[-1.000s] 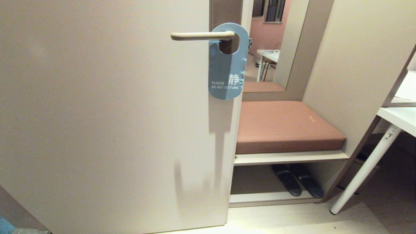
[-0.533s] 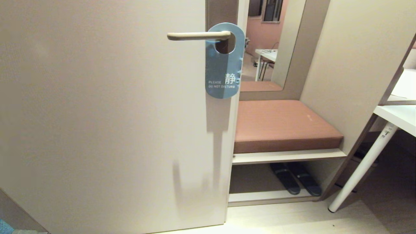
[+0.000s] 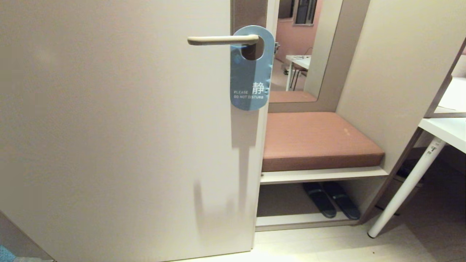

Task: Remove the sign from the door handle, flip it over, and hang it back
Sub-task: Take down the sign

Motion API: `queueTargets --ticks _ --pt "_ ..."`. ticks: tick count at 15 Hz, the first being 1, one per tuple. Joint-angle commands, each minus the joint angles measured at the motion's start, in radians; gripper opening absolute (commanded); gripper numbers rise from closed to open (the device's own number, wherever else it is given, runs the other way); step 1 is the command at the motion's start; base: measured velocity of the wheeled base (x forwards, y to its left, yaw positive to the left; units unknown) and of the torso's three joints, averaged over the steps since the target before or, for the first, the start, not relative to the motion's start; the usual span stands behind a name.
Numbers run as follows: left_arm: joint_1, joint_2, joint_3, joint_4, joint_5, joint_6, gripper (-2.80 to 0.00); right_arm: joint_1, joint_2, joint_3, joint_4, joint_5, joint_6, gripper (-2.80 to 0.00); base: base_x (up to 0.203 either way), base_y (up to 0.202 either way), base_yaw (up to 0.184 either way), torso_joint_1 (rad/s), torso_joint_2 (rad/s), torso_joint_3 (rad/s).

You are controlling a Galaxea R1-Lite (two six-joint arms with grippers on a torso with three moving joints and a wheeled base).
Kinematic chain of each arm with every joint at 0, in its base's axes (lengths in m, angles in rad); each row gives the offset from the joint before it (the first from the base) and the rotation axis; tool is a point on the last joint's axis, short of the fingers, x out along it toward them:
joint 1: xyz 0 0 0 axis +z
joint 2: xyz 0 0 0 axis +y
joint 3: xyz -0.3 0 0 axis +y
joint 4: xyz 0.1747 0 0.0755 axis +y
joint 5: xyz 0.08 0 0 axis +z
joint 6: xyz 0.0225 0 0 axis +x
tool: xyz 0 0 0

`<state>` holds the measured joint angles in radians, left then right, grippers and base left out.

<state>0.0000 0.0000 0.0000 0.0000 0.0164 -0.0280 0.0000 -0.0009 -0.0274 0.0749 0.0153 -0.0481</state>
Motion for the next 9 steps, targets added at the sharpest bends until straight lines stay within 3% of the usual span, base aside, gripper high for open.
queueTargets --ticks 1,9 --pt "0.0 0.0 0.0 0.0 0.0 -0.001 -2.8 0.0 0.001 0.0 0.0 0.0 -0.001 -2.8 0.0 0.0 0.0 0.0 0.0 0.0" --pt "0.0 0.0 0.0 0.0 0.001 -0.001 -2.8 0.0 0.001 0.0 0.0 0.003 -0.003 -2.8 0.0 0.0 0.0 0.0 0.0 0.0"
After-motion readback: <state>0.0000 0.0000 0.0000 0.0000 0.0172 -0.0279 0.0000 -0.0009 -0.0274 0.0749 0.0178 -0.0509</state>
